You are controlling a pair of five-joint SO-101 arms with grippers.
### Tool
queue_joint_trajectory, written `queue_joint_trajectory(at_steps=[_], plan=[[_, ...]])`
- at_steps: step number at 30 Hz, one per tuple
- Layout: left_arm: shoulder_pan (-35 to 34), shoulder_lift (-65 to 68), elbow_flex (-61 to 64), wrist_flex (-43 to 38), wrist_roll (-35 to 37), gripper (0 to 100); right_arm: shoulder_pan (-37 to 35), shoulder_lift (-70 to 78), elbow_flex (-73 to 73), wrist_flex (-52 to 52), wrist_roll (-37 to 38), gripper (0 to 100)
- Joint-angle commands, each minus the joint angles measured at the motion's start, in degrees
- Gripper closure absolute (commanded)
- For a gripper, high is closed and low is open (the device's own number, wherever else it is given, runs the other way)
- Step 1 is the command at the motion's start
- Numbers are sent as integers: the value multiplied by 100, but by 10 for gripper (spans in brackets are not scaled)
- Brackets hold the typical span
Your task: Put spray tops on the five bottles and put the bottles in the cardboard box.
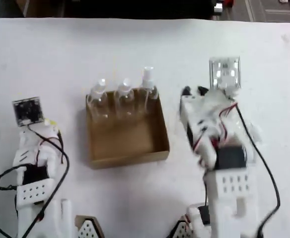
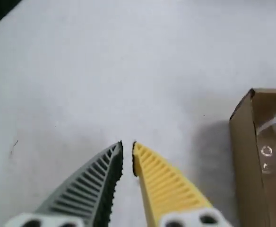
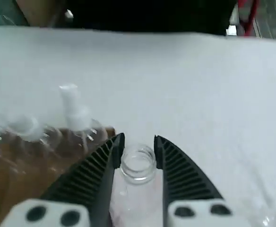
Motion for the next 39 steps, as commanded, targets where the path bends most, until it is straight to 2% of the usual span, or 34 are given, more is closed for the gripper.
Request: queue_joint_trajectory(at_steps=[1,6,9,18,21,26,35,39], plan=[[207,-75,-35,-185,-334,958,-1095,-1569,475,-576,114,982],[136,-75,-35,-185,-334,958,-2484,-3108,1697,-1473,149,982],[136,-75,-35,-185,-334,958,-2985,-3741,2488,-2158,580,982],[136,-75,-44,-185,-334,958,-3222,-4145,4862,-4207,1327,983],[154,-75,-44,-185,-334,958,-3459,-4145,5108,-4242,1582,983],[171,-75,-44,-185,-334,958,-3864,-4136,5073,-4215,1503,983],[171,-75,-44,-185,-334,958,-3776,-4057,4888,-4251,1495,983],[171,-75,-44,-185,-334,958,-3732,-3204,4158,-4207,1319,983]])
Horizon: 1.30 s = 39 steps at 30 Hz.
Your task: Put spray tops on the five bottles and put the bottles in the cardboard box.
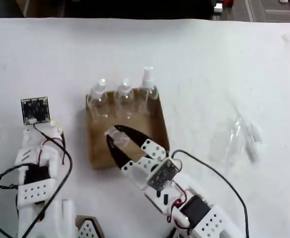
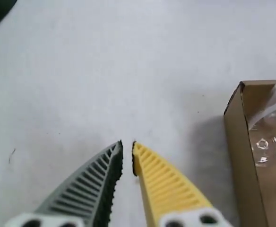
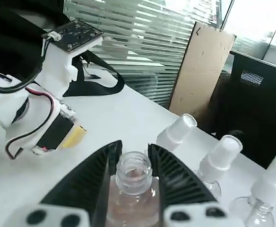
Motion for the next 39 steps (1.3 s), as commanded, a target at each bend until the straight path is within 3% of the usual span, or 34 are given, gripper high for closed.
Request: queue_joint_trajectory(at_steps=[1,5,15,20,32,39], plan=[[40,-75,-53,-185,-53,958,84,1068,-1099,-136,-202,983],[40,-75,-53,-185,-53,958,84,2686,-1688,-233,-255,982],[40,-75,-53,-185,-53,958,426,5121,-1477,-2835,-308,982],[40,-75,-53,-185,-53,958,778,6158,-2022,-2862,-1257,982],[40,-75,-53,-185,-53,958,646,6220,-2066,-2853,-1160,979],[40,-75,-53,-185,-53,958,532,6202,-2101,-2510,-1160,794]])
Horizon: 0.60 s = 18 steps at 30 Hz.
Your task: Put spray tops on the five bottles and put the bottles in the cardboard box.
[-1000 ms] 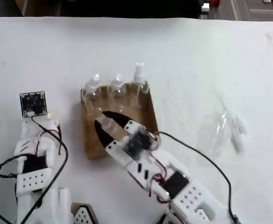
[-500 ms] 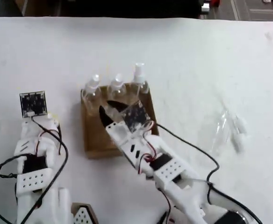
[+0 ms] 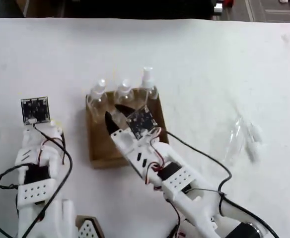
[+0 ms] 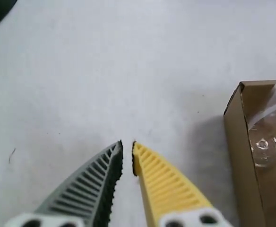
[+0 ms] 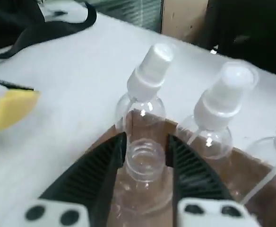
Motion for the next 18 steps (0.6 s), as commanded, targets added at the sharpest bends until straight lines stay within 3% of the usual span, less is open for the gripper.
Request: queue_joint_trajectory(at_steps=[1,11,18], plan=[[40,-75,-53,-185,-53,958,-136,-75,-158,101,-53,794],[40,-75,-53,-185,-53,958,-180,-347,-114,189,-53,821],[40,-75,-53,-185,-62,958,-163,-2255,-70,1640,-53,820]])
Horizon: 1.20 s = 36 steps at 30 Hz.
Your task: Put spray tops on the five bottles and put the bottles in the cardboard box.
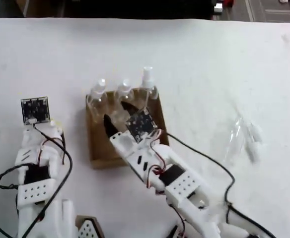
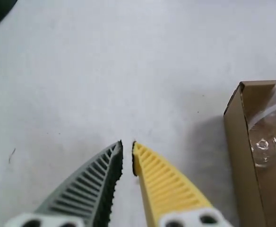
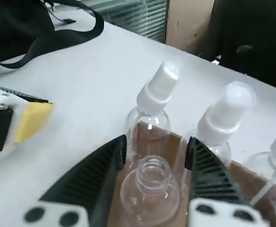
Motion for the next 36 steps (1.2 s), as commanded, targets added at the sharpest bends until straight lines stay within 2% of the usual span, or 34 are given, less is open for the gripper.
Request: queue_joint_trajectory(at_steps=[1,4,7,11,15,20,22,26,31,36], plan=[[48,-75,-53,-185,-62,958,-13,-1578,-88,1051,-53,820],[48,-75,-53,-185,-62,958,92,-2721,-88,1789,-53,819],[48,-75,-53,-185,-62,958,585,-3820,-132,2457,-62,820],[48,-75,-53,-185,-62,958,1877,-4734,-571,3565,-105,821],[48,-75,-44,-185,-62,958,3204,-4541,-1336,4391,-62,822],[48,-75,-44,-185,-62,958,4699,-3187,-2321,4708,-9,820],[48,-75,-44,-185,-62,958,5051,-2334,-2804,4857,273,819],[48,-75,-35,-185,-70,958,5446,-356,-3947,5341,756,819],[48,-75,-35,-185,-70,958,6132,1921,-5538,6589,193,819],[48,-75,-35,-185,-70,958,6325,3556,-6752,7547,0,819]])
